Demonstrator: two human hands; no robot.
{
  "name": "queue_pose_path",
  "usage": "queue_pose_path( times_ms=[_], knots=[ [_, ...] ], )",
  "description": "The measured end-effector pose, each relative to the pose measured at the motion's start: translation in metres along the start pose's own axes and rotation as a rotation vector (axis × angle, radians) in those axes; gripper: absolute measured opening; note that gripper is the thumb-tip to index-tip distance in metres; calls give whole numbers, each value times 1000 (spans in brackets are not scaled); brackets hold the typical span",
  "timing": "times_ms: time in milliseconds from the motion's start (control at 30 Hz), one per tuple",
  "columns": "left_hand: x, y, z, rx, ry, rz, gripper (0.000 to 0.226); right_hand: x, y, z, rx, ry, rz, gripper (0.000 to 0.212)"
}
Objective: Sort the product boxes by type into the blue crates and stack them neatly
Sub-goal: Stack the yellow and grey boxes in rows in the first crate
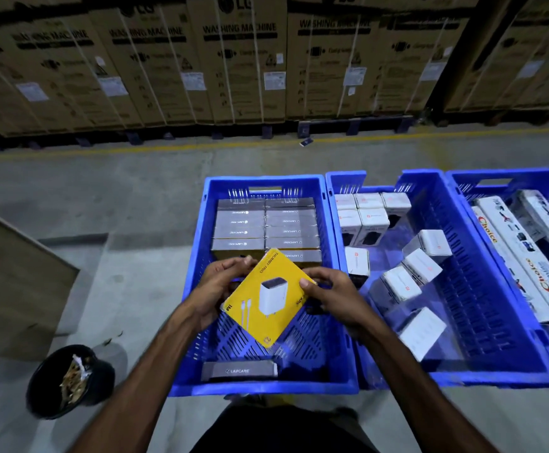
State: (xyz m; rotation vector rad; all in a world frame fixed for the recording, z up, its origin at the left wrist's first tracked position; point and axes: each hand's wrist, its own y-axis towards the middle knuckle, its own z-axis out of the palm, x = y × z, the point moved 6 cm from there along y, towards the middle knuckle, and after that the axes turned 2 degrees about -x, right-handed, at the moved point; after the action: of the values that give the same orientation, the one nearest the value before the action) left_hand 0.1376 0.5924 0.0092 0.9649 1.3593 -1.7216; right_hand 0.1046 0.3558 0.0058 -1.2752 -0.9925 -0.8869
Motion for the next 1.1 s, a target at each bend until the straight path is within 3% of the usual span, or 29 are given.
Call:
queue_pose_path(
  times_ms=[100,167,267,433,633,800,1100],
  knots=[
    [-2,-7,-3,-41,-136,31,58,-8,1,-2,-14,102,0,25],
    [-10,-16,-5,-88,-106,140,64,-13,2,-1,-18,142,0,27],
    [-33,-28,-6,-207,189,347,43,-22,5,6,-11,228,33,29],
    [-57,-29,-2,-195,556,440,52,-26,14,18,-1,268,56,29],
    [-62,-14,-18,-253,1195,655,47,-2,20,6,-158,-364,-286,46],
    [-62,7,-29,-281,1379,685,43,18,15,-5,-265,-569,-478,31],
    [-62,44,-33,-329,1639,675,39,18,10,-13,-298,-659,-527,18]
  ],
)
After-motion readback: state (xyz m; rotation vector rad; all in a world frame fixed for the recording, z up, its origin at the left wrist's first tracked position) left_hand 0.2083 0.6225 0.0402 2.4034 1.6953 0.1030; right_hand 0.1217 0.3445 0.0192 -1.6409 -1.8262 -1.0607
